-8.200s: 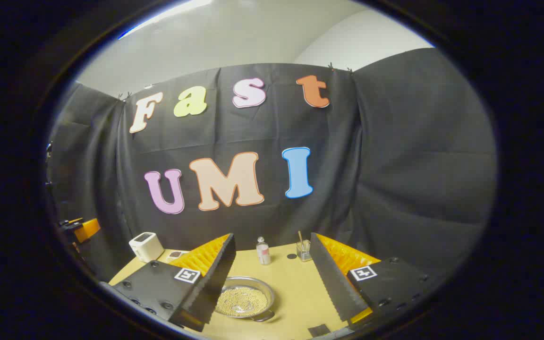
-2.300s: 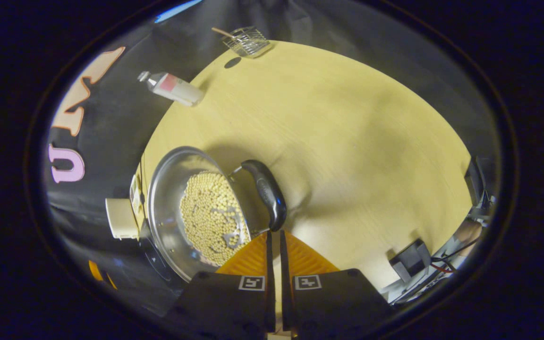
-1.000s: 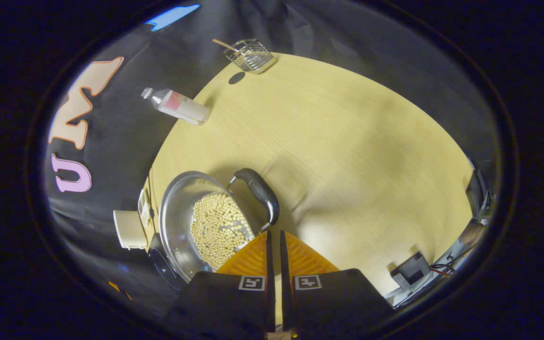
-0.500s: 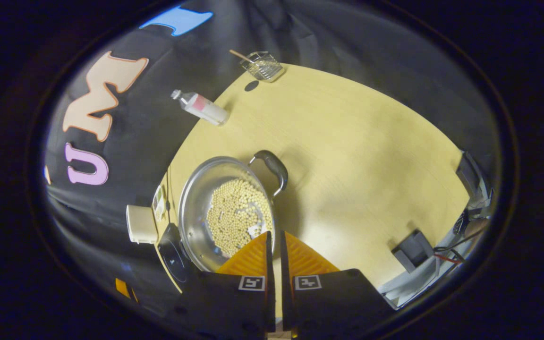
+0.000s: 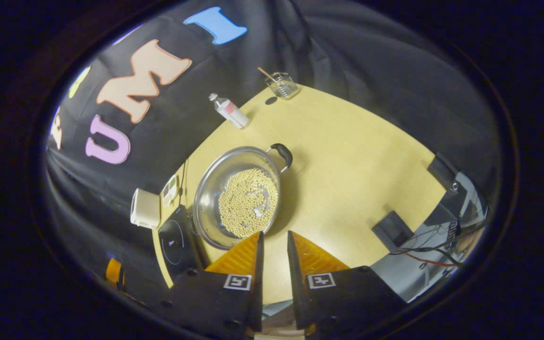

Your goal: First push the handle of the pot to place it horizontally, then grasp the pot with both hands and set it on the induction cooktop.

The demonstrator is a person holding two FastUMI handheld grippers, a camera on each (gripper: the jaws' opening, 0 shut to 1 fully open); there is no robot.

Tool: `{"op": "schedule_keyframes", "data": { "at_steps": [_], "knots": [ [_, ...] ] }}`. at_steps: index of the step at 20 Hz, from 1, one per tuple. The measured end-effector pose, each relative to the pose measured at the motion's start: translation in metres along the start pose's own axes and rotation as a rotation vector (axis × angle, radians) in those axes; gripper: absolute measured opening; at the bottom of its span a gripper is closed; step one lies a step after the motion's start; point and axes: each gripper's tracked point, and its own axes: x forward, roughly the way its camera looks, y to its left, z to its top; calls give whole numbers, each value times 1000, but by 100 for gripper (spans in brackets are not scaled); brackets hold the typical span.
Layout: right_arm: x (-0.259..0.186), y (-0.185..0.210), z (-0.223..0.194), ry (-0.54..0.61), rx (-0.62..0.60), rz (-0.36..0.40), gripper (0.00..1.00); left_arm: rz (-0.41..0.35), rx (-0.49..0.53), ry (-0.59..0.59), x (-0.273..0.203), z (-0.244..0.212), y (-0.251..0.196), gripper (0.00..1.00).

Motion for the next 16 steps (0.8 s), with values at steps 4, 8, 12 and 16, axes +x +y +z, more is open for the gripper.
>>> {"op": "schedule_keyframes", "data": {
  "at_steps": [4, 8, 12, 16],
  "knots": [
    [-29, 25, -6, -42, -86, 49, 53, -56, 9, 4, -7, -3, -6, 95],
    [-58, 33, -2, -73, -188, 46, 87, -109, 19, 20, -1, -5, -12, 95],
    [-66, 55, 27, -107, -216, 56, 94, -157, -2, 41, 13, -2, -23, 95],
    [-63, 63, 62, -123, -225, 51, 100, -178, -21, 71, 34, 4, -33, 95]
  ]
}}
